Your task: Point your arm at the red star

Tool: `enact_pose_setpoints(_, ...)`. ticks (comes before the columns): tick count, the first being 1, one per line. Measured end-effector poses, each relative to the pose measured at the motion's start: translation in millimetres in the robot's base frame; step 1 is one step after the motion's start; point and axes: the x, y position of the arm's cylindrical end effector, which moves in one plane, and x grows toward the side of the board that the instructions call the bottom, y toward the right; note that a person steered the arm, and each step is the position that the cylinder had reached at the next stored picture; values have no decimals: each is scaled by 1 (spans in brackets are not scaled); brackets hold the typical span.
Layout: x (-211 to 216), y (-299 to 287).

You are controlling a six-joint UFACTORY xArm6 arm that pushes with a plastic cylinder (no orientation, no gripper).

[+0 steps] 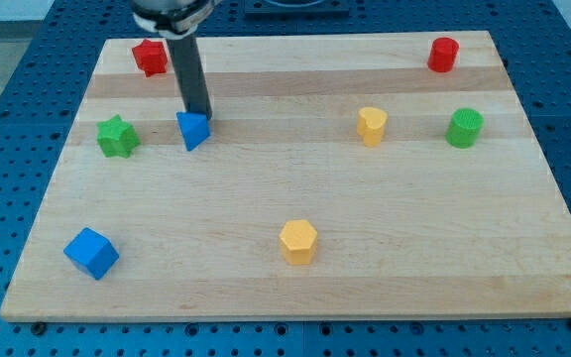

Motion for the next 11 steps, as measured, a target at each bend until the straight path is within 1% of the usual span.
enact_pose_setpoints(1, 31, -9)
enact_pose_setpoints(3, 106, -21)
enact_pose_setpoints(4, 134, -23)
enact_pose_setpoints(5, 130, -15)
enact_pose_setpoints(6, 79, 49)
enact_pose_setpoints(7, 32, 98)
enact_pose_setpoints(8, -39, 100)
enact_pose_setpoints(9, -113, 85)
enact_pose_setpoints(10, -163, 32)
enact_pose_setpoints(11, -179, -15)
